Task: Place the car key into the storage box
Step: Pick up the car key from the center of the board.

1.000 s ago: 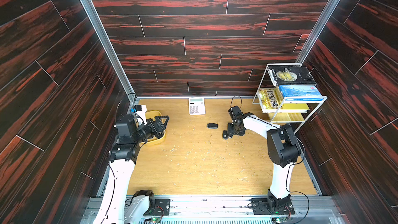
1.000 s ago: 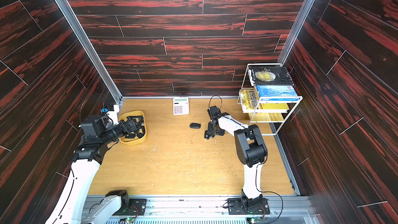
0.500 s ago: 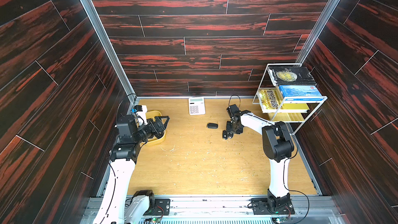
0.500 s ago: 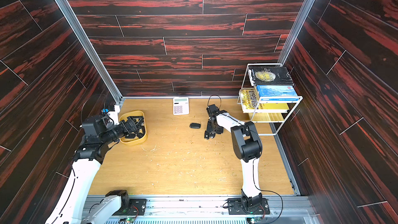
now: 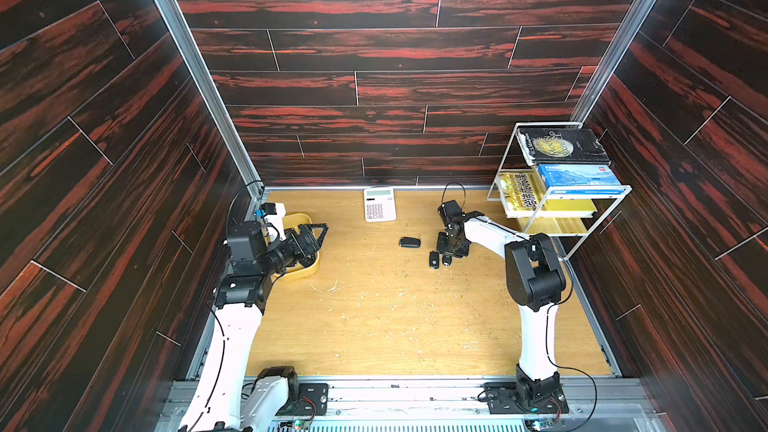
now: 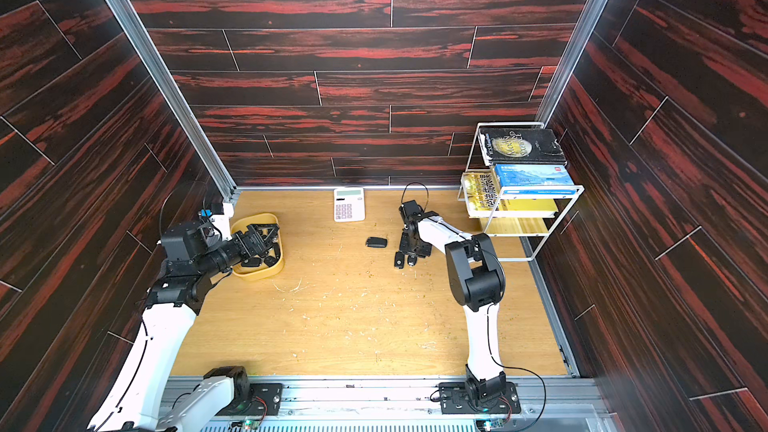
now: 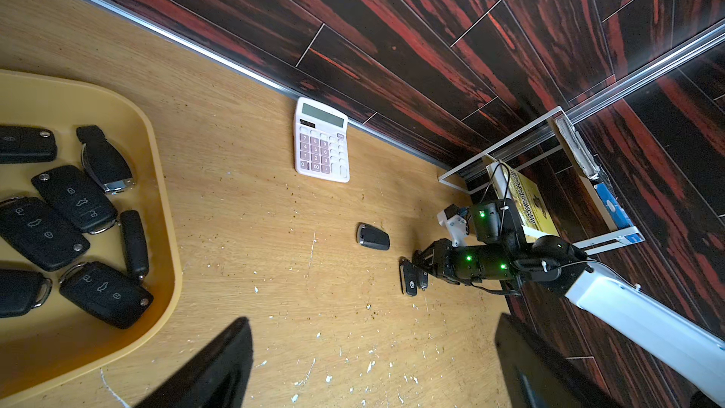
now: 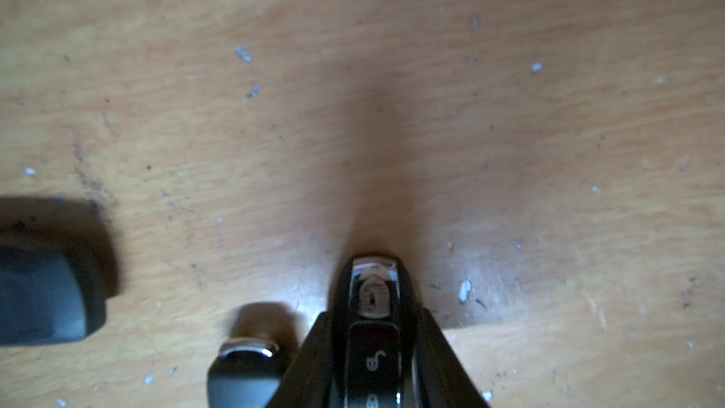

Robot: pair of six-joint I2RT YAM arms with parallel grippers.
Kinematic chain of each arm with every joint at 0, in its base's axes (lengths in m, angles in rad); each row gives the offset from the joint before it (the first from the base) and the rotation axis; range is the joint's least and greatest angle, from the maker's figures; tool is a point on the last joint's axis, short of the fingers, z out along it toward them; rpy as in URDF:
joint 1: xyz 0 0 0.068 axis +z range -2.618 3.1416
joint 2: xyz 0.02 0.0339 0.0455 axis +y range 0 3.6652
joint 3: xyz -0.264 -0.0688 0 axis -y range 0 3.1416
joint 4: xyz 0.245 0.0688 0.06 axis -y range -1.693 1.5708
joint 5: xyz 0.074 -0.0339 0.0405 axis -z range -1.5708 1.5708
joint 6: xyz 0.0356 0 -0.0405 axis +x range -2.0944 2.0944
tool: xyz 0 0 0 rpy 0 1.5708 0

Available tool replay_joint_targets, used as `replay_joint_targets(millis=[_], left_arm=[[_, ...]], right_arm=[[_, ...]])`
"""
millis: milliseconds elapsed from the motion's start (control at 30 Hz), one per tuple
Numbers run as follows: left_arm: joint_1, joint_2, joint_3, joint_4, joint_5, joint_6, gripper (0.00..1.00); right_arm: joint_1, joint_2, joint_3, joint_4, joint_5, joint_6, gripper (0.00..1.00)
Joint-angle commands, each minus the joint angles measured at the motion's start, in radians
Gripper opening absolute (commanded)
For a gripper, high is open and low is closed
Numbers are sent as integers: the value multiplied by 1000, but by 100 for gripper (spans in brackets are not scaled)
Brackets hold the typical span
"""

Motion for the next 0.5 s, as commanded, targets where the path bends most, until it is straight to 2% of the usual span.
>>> replay_joint_targets(millis=[0,67,100,233,333,467], left_arm=[[-5,3,-10,17,13,1,100],[-9,4,-12,19,12,-1,100],[-15,3,-14,20,6,-1,100],[-66,20,-28,40,-24,-11,100],[-166,12,-60,85,-86,5,100],[-305,15,-114,203,-152,-32,100]], right_arm=[[-7,41,17,-27,-10,5,33],[-9,42,17,-27,-15,4,14],[-10,41,16,-27,-21,4,13],[-13,26,6,-28,-28,6,13],[-13,-1,-2,-25,-37,9,13],[-14,-53,-12,-32,-59,4,13]])
